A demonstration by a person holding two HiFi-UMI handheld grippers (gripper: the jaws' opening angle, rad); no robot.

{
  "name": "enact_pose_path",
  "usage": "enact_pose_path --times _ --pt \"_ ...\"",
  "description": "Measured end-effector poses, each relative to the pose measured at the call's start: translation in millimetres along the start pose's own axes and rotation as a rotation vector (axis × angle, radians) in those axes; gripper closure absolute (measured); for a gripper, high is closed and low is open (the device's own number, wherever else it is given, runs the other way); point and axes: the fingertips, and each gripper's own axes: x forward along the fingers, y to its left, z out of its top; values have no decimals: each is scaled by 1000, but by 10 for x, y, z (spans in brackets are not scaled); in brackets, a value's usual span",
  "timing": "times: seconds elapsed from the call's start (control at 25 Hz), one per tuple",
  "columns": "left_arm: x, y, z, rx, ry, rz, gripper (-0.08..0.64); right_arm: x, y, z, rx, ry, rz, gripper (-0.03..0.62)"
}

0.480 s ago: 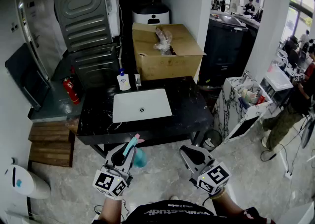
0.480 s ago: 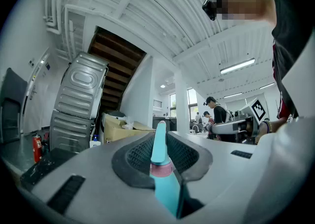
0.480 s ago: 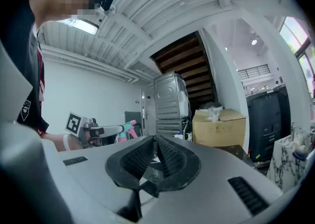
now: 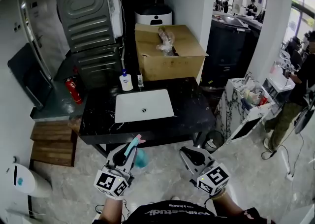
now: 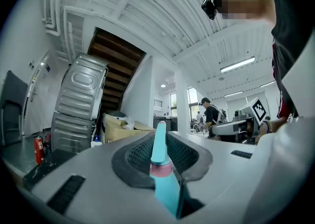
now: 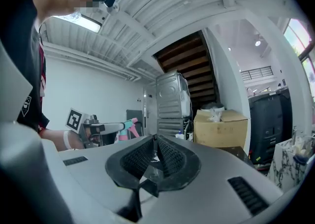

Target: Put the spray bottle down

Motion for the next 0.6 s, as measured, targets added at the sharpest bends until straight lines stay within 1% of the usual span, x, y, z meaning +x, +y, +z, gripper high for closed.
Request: enact_pose_path --times 0.12,0.24,0.36,0.6 --pt "-1 -9 2 -4 0 6 476 -4 -30 -3 2 3 -11 549" --pt "2 -13 -13 -6 3 12 474 -15 -100 6 31 -11 -32 549" --pt "-1 3 -41 -7 6 19 476 -12 -120 9 51 -25 -21 548" --pt "23 -8 -71 0 16 35 476 -10 -151 -38 54 -19 7 548"
